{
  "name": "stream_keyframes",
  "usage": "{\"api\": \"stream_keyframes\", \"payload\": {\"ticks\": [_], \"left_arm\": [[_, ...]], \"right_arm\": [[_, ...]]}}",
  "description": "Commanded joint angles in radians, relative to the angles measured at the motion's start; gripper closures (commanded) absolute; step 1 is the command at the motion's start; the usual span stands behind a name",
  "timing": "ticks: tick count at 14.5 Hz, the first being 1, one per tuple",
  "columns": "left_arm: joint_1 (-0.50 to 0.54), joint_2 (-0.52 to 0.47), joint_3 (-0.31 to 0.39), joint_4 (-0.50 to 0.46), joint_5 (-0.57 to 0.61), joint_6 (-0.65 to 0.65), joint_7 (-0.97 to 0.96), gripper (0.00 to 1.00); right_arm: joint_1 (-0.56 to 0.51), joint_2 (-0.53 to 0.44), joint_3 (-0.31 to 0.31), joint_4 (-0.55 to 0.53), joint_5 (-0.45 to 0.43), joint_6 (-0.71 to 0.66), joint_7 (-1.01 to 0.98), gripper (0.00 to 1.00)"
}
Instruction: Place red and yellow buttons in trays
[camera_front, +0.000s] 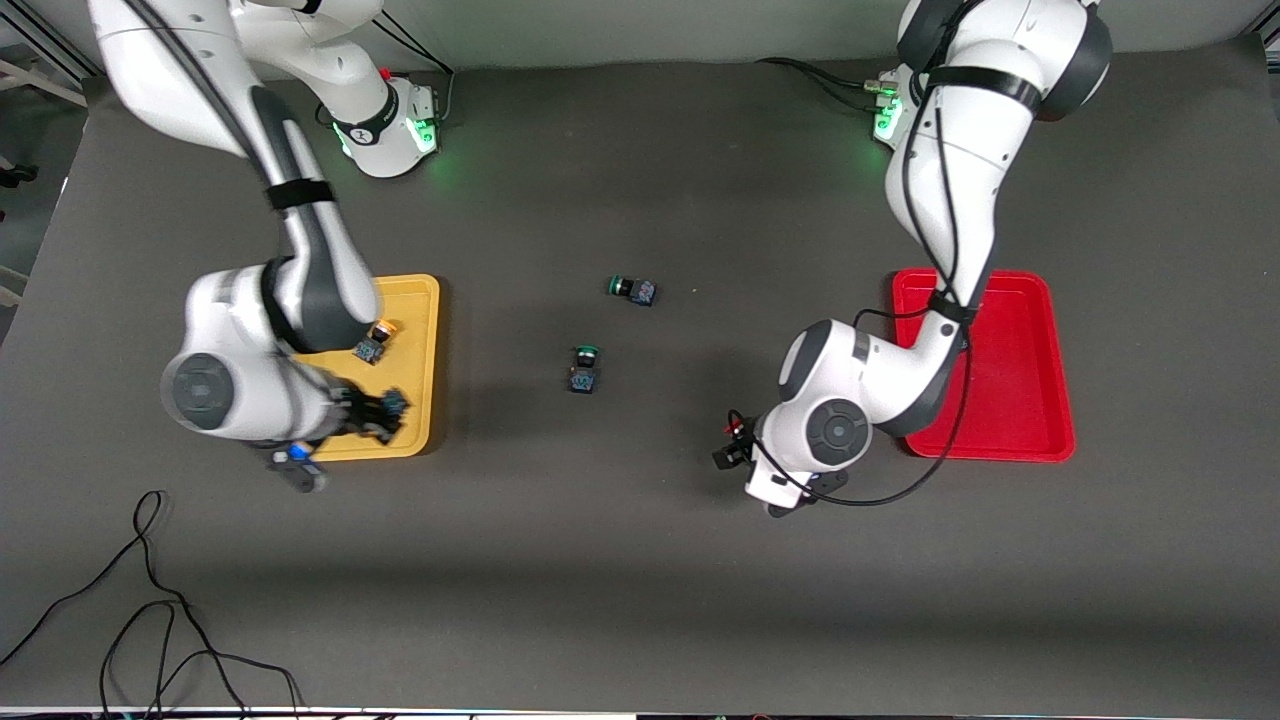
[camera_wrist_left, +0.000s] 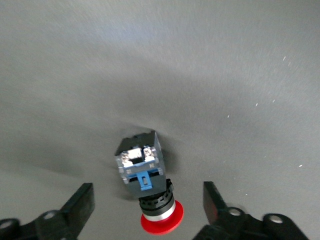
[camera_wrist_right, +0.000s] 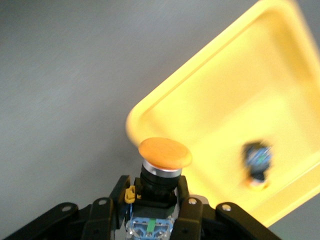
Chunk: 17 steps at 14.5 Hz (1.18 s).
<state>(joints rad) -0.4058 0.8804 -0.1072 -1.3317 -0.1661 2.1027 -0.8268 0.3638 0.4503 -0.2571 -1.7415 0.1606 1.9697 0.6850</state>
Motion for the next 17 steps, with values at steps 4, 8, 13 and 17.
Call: {"api": "stream_keyframes", "payload": {"ticks": [4,8,13,17], "left_arm": [[-0.011,0.003,0.014,0.011,0.008,0.019,-0.029,1.00],[0.010,-0.053,0.020,0.017,0.014,-0.091,-0.017,1.00],[0.132,-0.332,0.024,-0.103,0.051,-0.437,0.173,1.00],[0.251,-0.550,0.026,-0.436,0.143,-0.373,0.436,1.00]], "right_arm": [[-0.003,0.028,-0.074,-0.134,0.008,0.163,-0.194,0.94],[-0.003,0.016,-0.074,-0.151,0.010,0.161,-0.166,0.00],[-0.002,0.002,-0.074,-0.038,0.011,-0.001,-0.166,0.00],[0.000,-0.007,-0.074,-0.023,0.011,-0.063,-0.166,0.00]]}}
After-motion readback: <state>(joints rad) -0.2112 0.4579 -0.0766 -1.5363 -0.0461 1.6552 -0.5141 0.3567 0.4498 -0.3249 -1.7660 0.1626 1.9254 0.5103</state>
